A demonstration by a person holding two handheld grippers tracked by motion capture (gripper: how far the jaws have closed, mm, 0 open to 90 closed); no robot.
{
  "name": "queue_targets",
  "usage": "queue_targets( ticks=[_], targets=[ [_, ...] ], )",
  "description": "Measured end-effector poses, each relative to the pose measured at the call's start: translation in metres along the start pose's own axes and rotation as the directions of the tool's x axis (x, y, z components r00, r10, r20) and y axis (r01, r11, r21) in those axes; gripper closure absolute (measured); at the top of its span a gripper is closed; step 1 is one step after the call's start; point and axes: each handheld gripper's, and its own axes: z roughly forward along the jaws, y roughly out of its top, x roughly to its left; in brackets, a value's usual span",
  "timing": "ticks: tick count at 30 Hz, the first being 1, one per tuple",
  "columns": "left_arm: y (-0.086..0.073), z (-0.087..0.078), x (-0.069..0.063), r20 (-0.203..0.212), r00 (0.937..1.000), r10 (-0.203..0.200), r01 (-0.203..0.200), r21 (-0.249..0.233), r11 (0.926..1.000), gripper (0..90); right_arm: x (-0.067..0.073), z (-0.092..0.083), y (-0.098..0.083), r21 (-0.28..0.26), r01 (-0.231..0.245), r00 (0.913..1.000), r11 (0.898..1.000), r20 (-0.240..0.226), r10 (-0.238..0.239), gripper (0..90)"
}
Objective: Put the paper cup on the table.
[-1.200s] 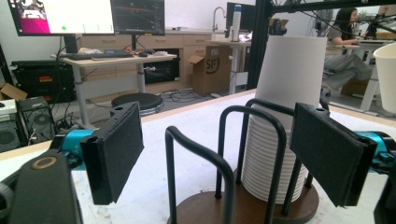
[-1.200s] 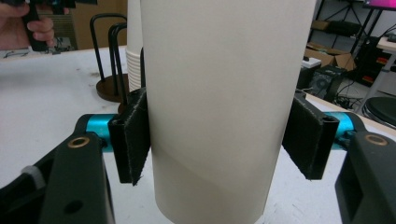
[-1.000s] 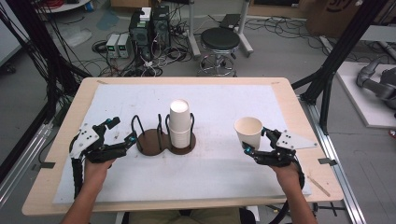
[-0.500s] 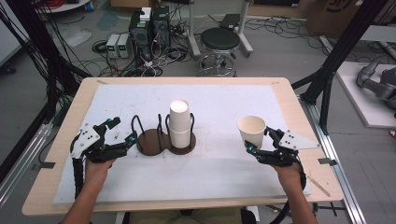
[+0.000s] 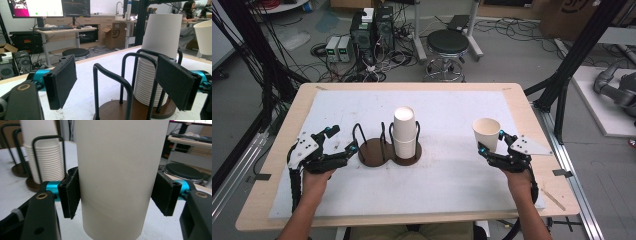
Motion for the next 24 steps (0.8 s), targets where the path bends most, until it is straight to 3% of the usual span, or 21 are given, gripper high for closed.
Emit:
queue_targets(
  ticks=[7,12,18,20,24],
  targets=[
    [-0.002,0.001,0.001,-0.002,1.0000,-0.004,0.004,0.006,1.0000,17.7,-0.013,0.017,-0.007,0.012,-0.067,0.9951,0.998,0.074,0.066,31.8],
    [-0.002,0.002,0.000,0.004,1.0000,-0.002,0.002,0.009,1.0000,17.7,-0.019,0.030,-0.015,0.077,-0.090,0.9887,0.993,0.127,0.079,31.7],
    [-0.002,0.003,0.000,0.006,1.0000,-0.002,0.002,0.012,0.9999,17.8,-0.024,0.043,-0.024,0.152,-0.129,0.9866,0.980,0.119,0.111,31.5],
    [-0.003,0.003,0.000,0.006,1.0000,-0.002,0.002,0.016,0.9999,17.8,-0.025,0.047,-0.027,0.190,-0.155,0.9832,0.969,0.125,0.133,31.5],
    [-0.003,0.004,-0.001,0.007,1.0000,0.001,-0.001,0.015,0.9999,17.8,-0.027,0.052,-0.032,0.251,-0.148,0.9851,0.957,0.123,0.120,31.4]
  ],
)
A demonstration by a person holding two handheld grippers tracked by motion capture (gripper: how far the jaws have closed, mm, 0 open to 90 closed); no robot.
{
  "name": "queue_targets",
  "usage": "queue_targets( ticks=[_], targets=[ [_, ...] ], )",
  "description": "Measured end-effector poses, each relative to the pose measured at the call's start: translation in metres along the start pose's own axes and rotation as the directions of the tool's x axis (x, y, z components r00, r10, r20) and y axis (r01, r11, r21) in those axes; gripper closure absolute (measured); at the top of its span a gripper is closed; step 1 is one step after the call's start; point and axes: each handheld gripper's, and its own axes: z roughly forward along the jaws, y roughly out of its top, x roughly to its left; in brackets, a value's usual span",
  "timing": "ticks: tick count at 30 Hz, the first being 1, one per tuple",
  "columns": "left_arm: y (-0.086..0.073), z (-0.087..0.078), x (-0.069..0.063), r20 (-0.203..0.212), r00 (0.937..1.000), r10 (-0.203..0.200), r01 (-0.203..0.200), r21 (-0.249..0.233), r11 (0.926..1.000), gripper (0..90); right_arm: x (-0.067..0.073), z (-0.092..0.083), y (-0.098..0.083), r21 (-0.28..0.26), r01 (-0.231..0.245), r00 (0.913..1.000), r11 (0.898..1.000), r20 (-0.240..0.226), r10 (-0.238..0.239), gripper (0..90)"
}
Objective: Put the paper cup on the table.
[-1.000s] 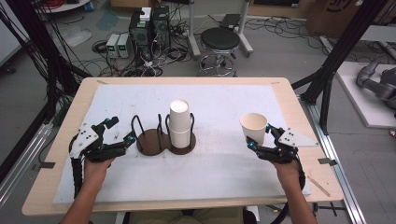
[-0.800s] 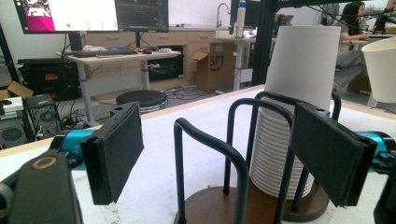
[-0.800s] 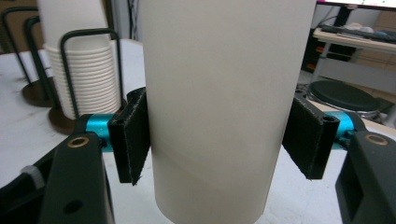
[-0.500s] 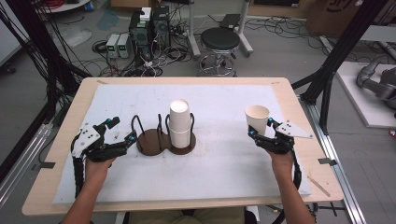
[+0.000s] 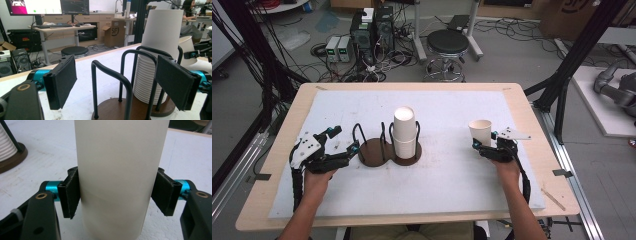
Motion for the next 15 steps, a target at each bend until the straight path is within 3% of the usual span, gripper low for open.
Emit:
queue_targets(
  ticks=[8,14,15],
  targets=[
    [0.000,-0.001,0.000,-0.001,1.0000,0.000,0.000,0.002,1.0000,17.8,-0.001,-0.003,-0.002,0.059,-0.002,1.0000,0.998,-0.003,0.003,31.6],
    [0.000,-0.001,0.000,-0.003,1.0000,0.001,-0.001,0.003,1.0000,17.8,-0.001,-0.014,-0.005,0.085,0.034,0.9994,0.996,-0.012,-0.033,32.3],
    [0.000,-0.001,0.000,-0.004,1.0000,0.001,-0.001,0.001,1.0000,17.8,-0.003,-0.016,-0.007,0.089,0.014,0.9998,0.996,-0.017,-0.013,32.2]
  ],
)
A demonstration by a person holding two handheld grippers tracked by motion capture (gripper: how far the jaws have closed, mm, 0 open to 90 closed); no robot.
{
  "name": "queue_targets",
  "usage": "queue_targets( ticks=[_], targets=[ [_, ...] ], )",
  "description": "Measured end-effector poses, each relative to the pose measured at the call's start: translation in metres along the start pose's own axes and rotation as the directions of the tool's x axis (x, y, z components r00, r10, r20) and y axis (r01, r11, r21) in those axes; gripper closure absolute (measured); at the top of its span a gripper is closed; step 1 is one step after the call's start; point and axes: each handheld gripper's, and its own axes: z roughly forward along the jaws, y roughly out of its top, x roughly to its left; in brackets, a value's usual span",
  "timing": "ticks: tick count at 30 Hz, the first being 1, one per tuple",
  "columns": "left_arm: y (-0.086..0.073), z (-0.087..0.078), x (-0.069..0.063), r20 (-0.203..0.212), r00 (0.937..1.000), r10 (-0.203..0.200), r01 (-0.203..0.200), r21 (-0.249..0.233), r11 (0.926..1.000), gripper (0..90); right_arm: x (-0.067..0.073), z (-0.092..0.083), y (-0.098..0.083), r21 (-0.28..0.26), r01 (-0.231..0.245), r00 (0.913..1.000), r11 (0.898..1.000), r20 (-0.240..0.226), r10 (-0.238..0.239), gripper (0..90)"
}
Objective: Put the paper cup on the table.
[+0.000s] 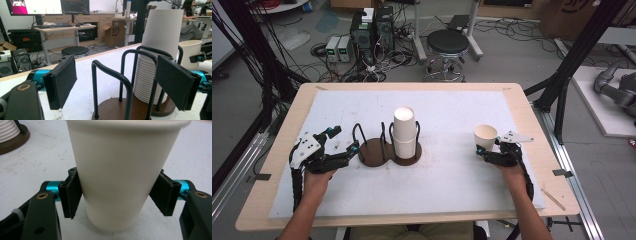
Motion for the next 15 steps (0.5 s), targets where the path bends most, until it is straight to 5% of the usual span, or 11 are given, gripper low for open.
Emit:
queue_targets(
  ticks=[10,15],
  targets=[
    [-0.0011,0.0019,0.0001,0.000,1.0000,-0.001,0.001,0.009,1.0000,17.8,-0.0032,-0.0078,-0.0069,0.029,0.001,0.9998,1.000,-0.019,0.000,29.5],
    [-0.0014,0.0026,0.0012,-0.003,1.0000,-0.006,0.006,0.013,0.9999,17.8,-0.0030,-0.0074,-0.0084,0.041,-0.013,0.9997,0.999,-0.018,0.014,20.5]
  ],
)
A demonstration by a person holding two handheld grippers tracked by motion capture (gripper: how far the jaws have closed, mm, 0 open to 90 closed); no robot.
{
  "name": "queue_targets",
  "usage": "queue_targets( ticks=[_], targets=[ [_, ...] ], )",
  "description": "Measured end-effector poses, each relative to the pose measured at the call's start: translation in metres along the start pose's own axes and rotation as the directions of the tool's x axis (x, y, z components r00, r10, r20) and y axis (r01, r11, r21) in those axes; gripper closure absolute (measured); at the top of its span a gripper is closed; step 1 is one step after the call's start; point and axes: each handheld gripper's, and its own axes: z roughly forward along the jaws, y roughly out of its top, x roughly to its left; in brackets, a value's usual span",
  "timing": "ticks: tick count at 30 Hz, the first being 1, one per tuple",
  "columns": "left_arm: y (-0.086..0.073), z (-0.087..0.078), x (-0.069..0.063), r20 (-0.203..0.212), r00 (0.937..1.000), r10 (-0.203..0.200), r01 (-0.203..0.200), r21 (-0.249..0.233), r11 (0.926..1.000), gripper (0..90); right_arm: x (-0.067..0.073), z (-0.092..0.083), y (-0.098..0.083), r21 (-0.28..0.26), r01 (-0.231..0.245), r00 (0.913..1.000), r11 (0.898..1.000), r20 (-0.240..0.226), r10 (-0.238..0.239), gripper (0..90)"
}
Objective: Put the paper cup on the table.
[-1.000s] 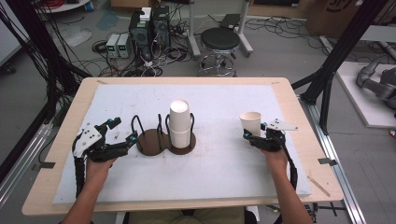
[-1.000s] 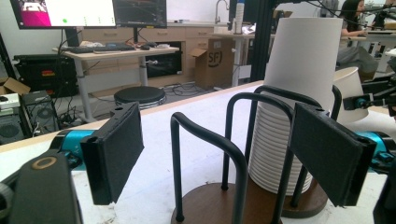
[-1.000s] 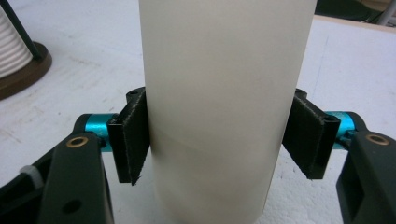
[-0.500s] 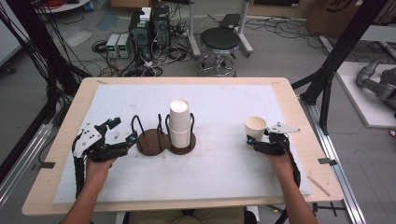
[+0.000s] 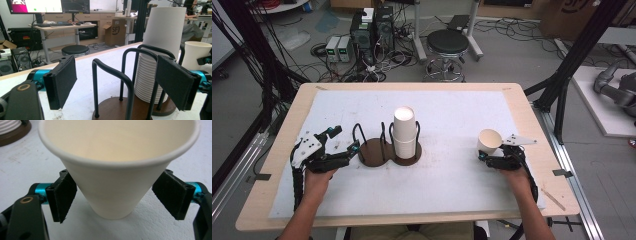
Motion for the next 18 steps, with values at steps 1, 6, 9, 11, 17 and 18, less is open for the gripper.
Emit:
queue_targets(
  ticks=[1,6,9,11,17,18],
  targets=[
    [0.000,0.000,0.000,0.002,1.0000,-0.001,0.001,0.001,1.0000,17.8,0.000,-0.001,0.000,-0.005,0.002,1.0000,1.000,-0.002,-0.002,20.5],
    [-0.001,0.000,0.002,0.003,1.0000,-0.008,0.008,0.010,0.9999,17.4,0.000,-0.010,-0.004,-0.005,0.001,1.0000,1.000,0.007,-0.001,20.5],
    [-0.001,0.001,0.003,0.003,0.9998,-0.018,0.018,0.012,0.9998,16.7,0.002,-0.023,-0.005,-0.027,-0.015,0.9999,1.000,0.007,0.015,20.5],
    [-0.001,0.001,0.003,-0.002,0.9996,-0.028,0.028,0.009,0.9996,15.8,0.004,-0.033,-0.008,-0.044,-0.006,0.9997,0.999,0.025,0.007,20.5],
    [-0.002,0.001,0.005,0.011,0.9992,-0.039,0.039,0.020,0.9990,15.5,0.009,-0.063,-0.012,-0.132,-0.010,0.9995,0.991,0.029,0.014,20.5],
    [-0.003,0.002,0.004,0.007,0.9990,-0.043,0.043,0.022,0.9988,15.5,0.010,-0.068,-0.011,-0.154,-0.017,0.9994,0.988,0.027,0.021,20.5]
  ],
)
